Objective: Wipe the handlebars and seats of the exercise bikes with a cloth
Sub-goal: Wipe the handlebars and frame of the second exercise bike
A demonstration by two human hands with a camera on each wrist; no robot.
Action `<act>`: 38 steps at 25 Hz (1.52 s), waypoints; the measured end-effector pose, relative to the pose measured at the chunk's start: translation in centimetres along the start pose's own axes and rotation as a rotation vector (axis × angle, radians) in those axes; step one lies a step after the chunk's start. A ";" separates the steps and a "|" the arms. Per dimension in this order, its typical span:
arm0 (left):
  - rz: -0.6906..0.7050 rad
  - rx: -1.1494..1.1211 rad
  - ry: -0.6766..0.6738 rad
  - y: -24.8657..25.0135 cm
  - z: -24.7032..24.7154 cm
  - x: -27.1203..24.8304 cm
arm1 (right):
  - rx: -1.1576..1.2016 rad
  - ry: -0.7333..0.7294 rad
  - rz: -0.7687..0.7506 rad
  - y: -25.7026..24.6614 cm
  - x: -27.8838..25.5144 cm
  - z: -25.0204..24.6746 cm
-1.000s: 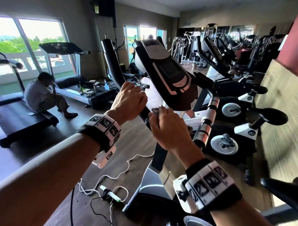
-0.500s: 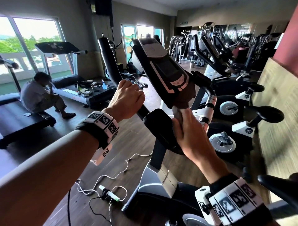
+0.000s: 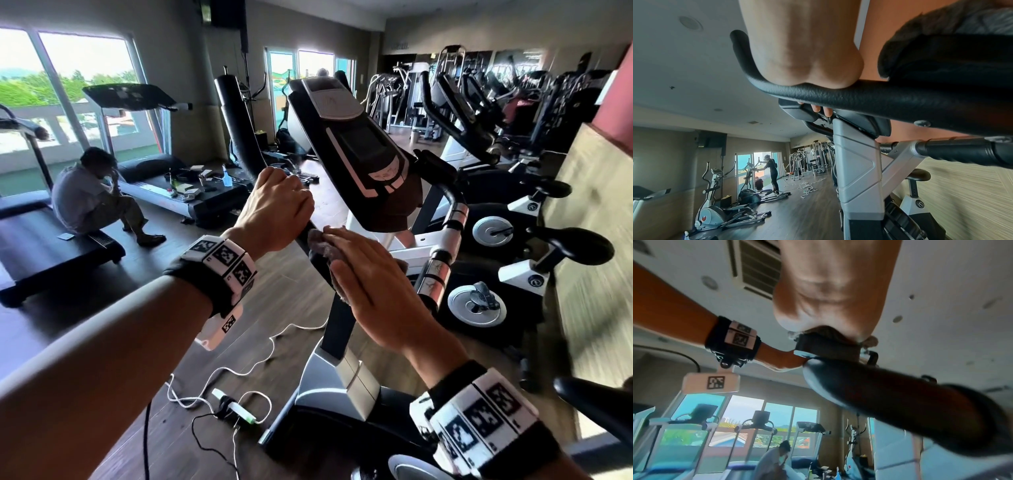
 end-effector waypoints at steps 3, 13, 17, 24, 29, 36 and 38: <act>-0.004 0.010 -0.013 0.1 -0.1 0.1 | -0.016 -0.011 0.121 0.1 2.0 0.7; -0.031 0.047 -0.146 0.6 -0.6 0.4 | 0.265 0.376 0.246 5.3 -5.2 -2.5; -0.028 0.030 -0.108 0.7 -0.7 0.2 | -0.050 0.209 0.553 5.3 -7.4 1.2; -0.044 0.034 -0.100 0.9 -0.5 0.4 | -0.035 0.006 0.542 7.0 -6.0 1.3; -0.045 0.059 -0.112 0.8 -0.5 0.3 | 0.078 -0.007 0.387 6.0 -8.1 0.7; -0.071 0.001 -0.058 0.7 -0.7 0.2 | -0.100 0.311 0.305 5.7 -8.5 1.5; -0.072 -0.017 -0.030 0.7 -0.6 0.2 | -0.143 0.279 0.330 5.9 -8.4 1.4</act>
Point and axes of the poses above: each hand's wrist, its own x-axis towards the middle knuckle, its own z-axis out of the palm, y = z × x, the point moved 5 cm from there along x, towards the middle knuckle, and after that the axes turned 12 degrees about z, right-handed, at the moved point
